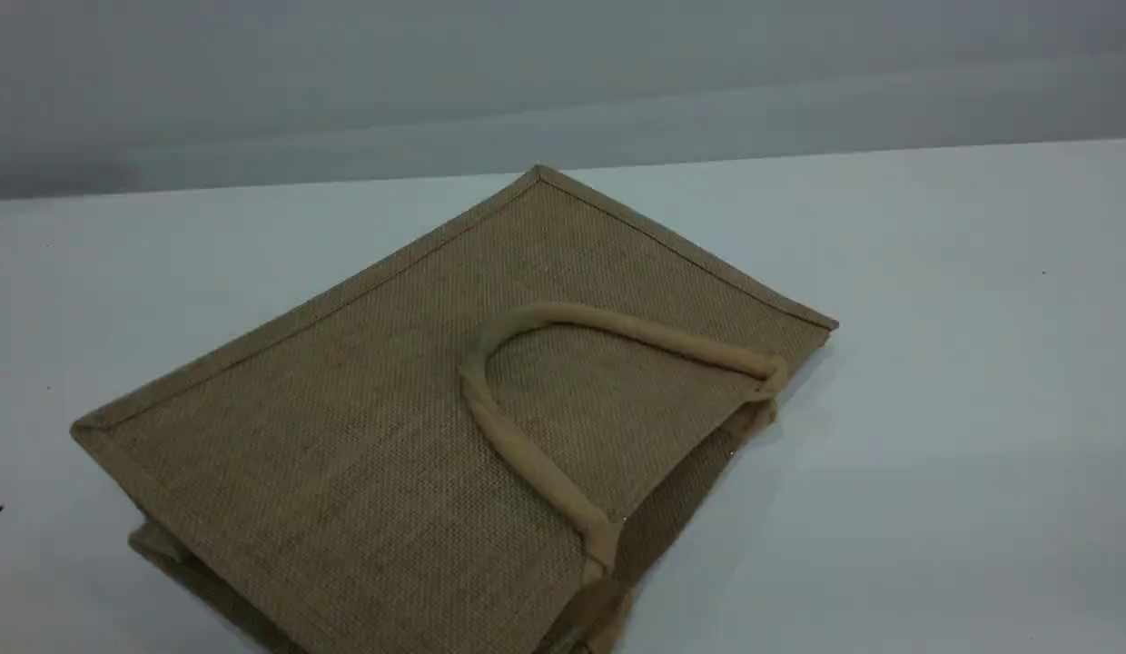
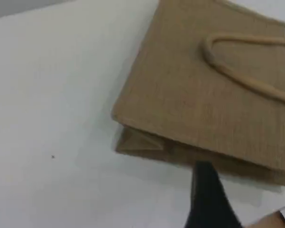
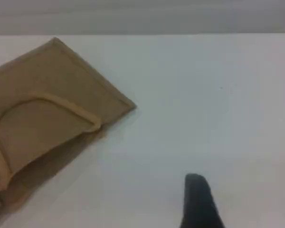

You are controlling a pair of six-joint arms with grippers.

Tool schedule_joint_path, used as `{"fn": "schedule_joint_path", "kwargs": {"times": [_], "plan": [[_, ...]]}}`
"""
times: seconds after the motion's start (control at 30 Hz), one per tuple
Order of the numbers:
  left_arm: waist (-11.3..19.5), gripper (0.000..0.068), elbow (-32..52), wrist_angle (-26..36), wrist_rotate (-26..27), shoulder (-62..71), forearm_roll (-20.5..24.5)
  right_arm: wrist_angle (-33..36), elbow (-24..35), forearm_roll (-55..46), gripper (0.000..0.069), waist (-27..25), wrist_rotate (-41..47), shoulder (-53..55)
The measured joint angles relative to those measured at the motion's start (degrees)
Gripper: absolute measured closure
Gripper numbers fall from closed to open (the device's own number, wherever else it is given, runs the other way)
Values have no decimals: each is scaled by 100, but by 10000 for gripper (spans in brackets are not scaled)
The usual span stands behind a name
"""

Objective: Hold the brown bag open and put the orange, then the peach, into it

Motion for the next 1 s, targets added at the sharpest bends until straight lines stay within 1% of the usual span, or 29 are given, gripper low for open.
{"fn": "schedule_joint_path", "kwargs": {"times": [0.23,0.77,0.83,1.0], "plan": [[0,328,26,-25,-537,-255,582,-6,0,0,317,0,0,0],[24,331,26,-31,-537,-251,532,-6,0,0,317,-5,0,0],[180,331,26,-48,-537,-251,532,-6,0,0,317,-5,0,0],[1076,331,26,-48,-537,-251,532,-6,0,0,317,-10,0,0]]}}
